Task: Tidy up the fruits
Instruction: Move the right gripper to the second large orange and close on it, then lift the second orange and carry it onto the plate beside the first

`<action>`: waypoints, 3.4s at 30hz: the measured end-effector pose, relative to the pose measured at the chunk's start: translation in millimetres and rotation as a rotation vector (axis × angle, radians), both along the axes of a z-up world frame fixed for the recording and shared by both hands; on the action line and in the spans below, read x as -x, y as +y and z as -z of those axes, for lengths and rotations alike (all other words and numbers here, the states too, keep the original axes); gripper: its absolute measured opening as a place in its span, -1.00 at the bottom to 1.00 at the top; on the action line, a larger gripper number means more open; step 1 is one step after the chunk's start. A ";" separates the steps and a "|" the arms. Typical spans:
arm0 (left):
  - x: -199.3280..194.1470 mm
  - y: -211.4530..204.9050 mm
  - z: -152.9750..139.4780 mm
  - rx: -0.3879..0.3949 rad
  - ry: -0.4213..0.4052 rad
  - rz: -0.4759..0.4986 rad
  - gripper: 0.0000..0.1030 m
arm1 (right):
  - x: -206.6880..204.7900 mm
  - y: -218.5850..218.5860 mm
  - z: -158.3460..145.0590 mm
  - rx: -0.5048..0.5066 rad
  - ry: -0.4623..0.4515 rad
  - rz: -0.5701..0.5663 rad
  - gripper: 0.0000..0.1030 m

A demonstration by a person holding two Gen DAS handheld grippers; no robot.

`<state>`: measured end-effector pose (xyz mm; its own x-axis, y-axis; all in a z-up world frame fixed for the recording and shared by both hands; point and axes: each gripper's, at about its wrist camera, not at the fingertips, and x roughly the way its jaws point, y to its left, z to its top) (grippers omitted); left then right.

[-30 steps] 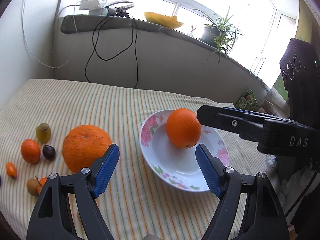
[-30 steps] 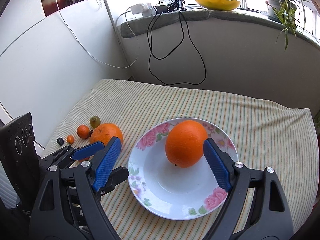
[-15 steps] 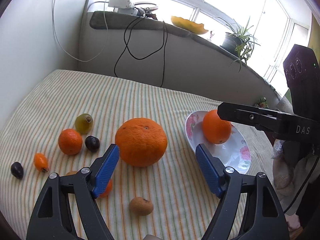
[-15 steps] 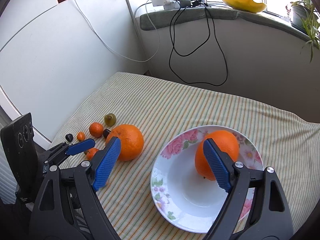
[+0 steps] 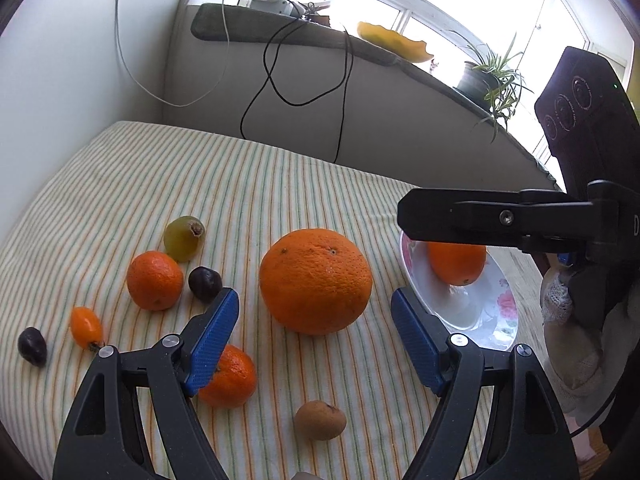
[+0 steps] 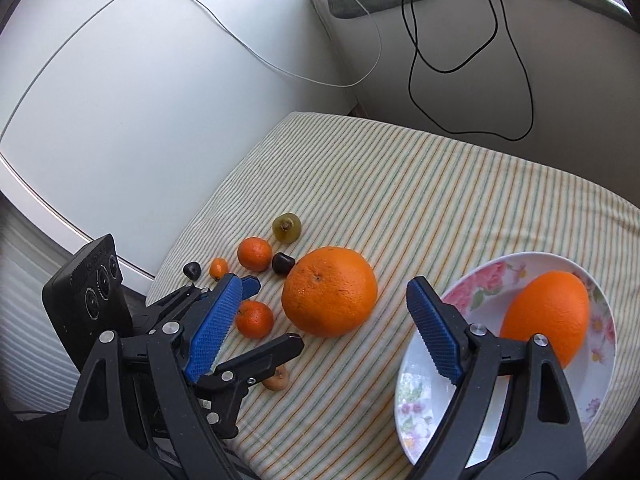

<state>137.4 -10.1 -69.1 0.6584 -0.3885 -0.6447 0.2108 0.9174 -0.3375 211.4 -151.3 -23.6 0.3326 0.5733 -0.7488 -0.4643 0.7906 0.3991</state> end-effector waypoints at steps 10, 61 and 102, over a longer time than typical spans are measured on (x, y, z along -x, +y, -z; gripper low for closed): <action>-10.1 2.0 -0.8 0.025 0.021 0.019 0.52 | -17.7 15.6 17.9 -0.001 0.095 -0.037 0.69; -22.8 -5.9 3.8 -0.007 0.033 0.021 0.38 | -36.9 36.0 52.4 0.081 0.235 -0.058 0.47; 20.4 -91.3 -39.9 0.000 -0.086 0.183 0.38 | 30.2 -66.6 -1.9 0.025 0.149 0.102 0.43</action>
